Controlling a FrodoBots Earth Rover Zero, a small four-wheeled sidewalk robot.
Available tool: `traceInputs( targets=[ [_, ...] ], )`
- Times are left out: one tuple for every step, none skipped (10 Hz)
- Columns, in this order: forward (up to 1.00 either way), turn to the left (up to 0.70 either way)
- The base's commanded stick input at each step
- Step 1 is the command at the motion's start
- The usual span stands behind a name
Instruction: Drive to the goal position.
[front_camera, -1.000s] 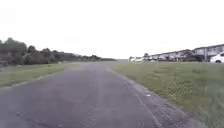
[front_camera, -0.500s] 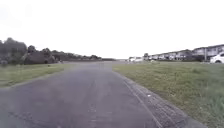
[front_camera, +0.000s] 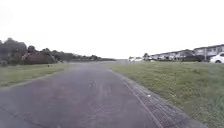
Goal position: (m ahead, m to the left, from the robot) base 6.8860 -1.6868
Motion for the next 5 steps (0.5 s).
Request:
traceInputs(
  targets=[
    [0.06, 0.0],
    [0.07, 0.0],
    [0.06, 0.0],
    [0.06, 0.0],
    [0.07, 0.0]
  ],
)
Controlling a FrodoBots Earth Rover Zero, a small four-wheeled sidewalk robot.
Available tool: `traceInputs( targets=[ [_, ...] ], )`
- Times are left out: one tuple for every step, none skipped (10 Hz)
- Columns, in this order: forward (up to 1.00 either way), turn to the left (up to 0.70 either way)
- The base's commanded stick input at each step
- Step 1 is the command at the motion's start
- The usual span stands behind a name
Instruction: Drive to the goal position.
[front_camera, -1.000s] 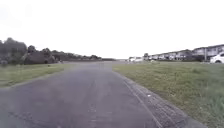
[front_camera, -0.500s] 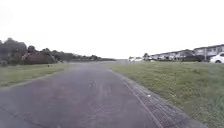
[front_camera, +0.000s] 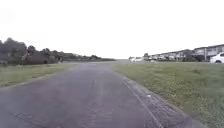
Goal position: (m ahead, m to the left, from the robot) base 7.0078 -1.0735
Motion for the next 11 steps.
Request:
traceInputs(
  targets=[
    [0.07, 0.0],
    [0.06, 0.0],
    [0.07, 0.0],
    [0.07, 0.0],
    [0.07, 0.0],
    [0.06, 0.0],
    [0.07, 0.0],
    [0.07, 0.0],
    [0.06, 0.0],
    [0.07, 0.0],
    [0.07, 0.0]
  ],
)
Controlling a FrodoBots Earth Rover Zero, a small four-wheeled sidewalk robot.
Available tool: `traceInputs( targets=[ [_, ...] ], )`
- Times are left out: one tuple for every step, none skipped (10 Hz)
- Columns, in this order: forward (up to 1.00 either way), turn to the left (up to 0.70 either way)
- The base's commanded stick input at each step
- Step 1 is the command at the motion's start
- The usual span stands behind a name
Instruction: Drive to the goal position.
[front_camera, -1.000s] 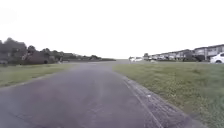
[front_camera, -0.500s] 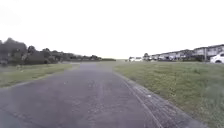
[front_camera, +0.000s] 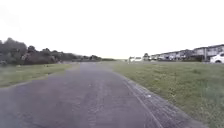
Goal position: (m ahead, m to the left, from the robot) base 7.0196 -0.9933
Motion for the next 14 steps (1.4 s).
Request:
traceInputs(
  targets=[
    [0.06, 0.0],
    [0.07, 0.0],
    [0.07, 0.0],
    [0.06, 0.0],
    [0.06, 0.0],
    [0.06, 0.0],
    [0.07, 0.0],
    [0.07, 0.0],
    [0.06, 0.0],
    [0.06, 0.0],
    [0.07, 0.0],
    [0.06, 0.0],
    [0.07, 0.0],
    [0.07, 0.0]
  ],
)
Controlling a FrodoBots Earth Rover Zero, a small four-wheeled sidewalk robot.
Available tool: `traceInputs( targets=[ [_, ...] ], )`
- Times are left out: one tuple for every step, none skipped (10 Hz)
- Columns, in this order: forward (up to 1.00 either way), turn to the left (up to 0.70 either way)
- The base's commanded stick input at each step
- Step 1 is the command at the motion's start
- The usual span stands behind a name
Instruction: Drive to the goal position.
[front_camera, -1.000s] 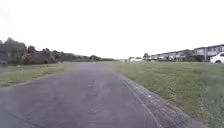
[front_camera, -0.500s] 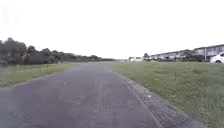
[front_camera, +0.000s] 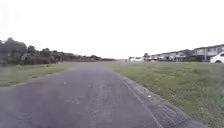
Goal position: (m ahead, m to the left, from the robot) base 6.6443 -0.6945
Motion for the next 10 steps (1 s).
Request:
traceInputs(
  targets=[
    [0.07, 0.0],
    [0.07, 0.0],
    [0.06, 0.0],
    [0.06, 0.0],
    [0.06, 0.0],
    [0.06, 0.0],
    [0.06, 0.0],
    [0.06, 0.0],
    [0.07, 0.0],
    [0.07, 0.0]
  ],
)
